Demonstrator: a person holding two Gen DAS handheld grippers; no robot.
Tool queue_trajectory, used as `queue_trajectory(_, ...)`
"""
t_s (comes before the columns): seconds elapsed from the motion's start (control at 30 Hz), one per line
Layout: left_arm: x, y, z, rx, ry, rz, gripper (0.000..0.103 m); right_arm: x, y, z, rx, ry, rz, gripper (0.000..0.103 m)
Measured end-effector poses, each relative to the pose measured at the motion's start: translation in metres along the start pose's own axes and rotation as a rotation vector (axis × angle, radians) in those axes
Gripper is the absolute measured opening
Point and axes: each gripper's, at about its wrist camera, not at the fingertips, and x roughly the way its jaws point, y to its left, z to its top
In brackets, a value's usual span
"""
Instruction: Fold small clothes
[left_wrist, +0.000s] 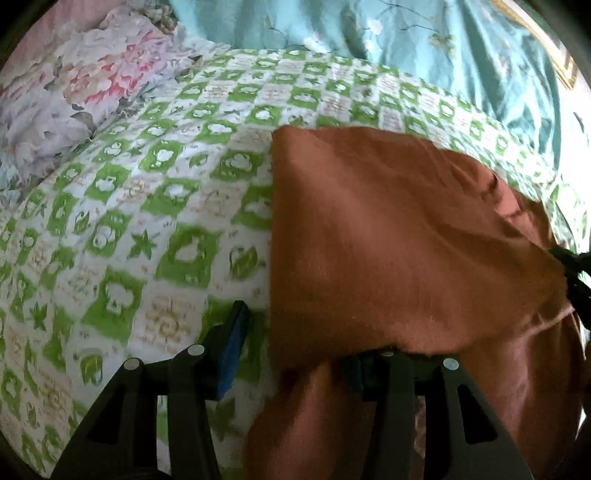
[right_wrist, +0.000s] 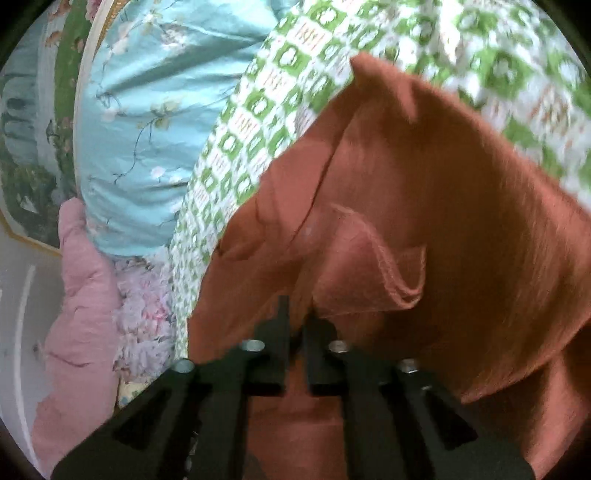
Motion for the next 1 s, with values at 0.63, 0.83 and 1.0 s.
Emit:
queue_trajectory(0.63,0.002,0.038,-0.001,-0.23,-0.02,-0.05,0.052,-0.041,0.017,0.005,-0.37,-0.115,-0.108,0.006)
queue_trajectory(0.83,-0.001,0.037,-0.001,-0.217,-0.007,-0.061,0.053,-0.036,-0.002,-0.007,-0.401,-0.027,-0.271,0.018)
queue_trajectory(1.0,-0.013,0.035,-0.014,-0.165,0.015,-0.067,0.052,-0.064,-0.009,-0.019,-0.463,-0.049,-0.379,0.021)
